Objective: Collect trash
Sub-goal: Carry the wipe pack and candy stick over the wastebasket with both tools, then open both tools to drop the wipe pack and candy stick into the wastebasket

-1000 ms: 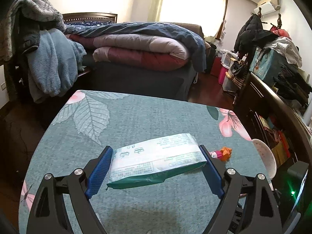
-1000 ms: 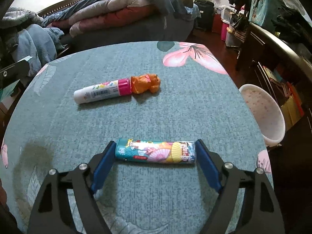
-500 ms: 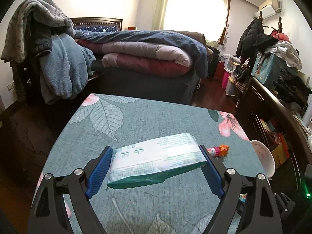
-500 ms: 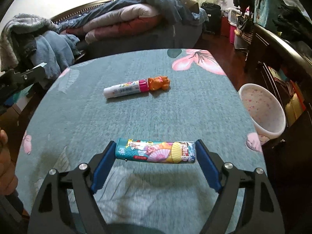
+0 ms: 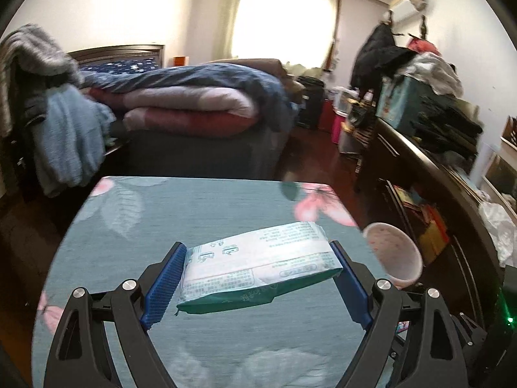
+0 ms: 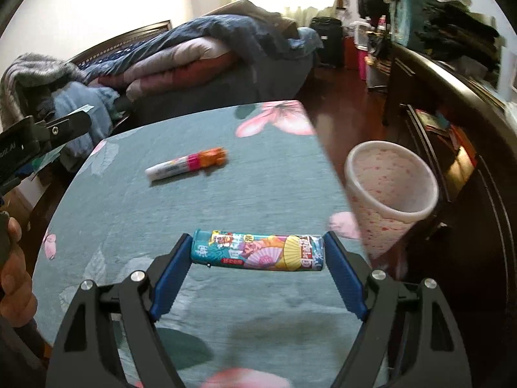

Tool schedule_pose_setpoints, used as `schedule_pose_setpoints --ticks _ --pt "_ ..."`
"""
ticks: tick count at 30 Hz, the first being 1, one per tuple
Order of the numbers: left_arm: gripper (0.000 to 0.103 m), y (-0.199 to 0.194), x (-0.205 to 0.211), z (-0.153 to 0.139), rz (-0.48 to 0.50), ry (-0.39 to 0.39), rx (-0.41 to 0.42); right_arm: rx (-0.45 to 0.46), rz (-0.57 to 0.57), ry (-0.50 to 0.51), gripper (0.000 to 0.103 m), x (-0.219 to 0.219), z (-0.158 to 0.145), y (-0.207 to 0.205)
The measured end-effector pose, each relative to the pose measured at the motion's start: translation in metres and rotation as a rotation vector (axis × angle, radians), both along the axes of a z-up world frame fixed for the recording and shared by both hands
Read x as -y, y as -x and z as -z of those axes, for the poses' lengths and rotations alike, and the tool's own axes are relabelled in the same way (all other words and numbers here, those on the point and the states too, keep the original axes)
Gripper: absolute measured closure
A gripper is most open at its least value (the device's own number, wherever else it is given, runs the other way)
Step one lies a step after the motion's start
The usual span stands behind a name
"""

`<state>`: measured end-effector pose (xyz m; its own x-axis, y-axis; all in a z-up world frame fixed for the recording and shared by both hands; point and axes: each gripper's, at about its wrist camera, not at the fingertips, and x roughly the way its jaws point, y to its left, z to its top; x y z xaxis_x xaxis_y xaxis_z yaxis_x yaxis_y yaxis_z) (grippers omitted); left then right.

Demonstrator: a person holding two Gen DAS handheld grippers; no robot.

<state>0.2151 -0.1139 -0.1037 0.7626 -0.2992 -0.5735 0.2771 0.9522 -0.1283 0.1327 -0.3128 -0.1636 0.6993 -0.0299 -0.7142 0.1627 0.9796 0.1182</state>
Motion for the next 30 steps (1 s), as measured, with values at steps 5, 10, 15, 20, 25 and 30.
schedule_pose_setpoints --ticks 5,10,15,20,25,30 --pt "0.016 0.001 0.049 0.001 0.072 -0.012 -0.001 0.013 0.069 -0.009 0.022 0.042 0.001 0.009" --pt "0.016 0.0 0.096 0.006 0.141 -0.029 -0.002 0.022 0.134 -0.009 0.022 0.082 0.004 0.014" --pt "0.016 -0.004 0.139 0.01 0.204 -0.046 0.004 0.034 0.199 -0.001 0.022 0.12 0.007 0.017" --pt "0.016 -0.014 0.184 0.016 0.273 -0.049 -0.006 0.035 0.264 0.005 0.022 0.155 0.015 0.011" --pt "0.016 -0.031 0.233 0.024 0.329 -0.085 -0.012 0.038 0.314 0.004 0.022 0.189 0.026 0.0" --pt "0.016 -0.053 0.275 0.035 0.365 -0.094 -0.037 0.033 0.339 0.042 0.022 0.213 0.039 -0.021"
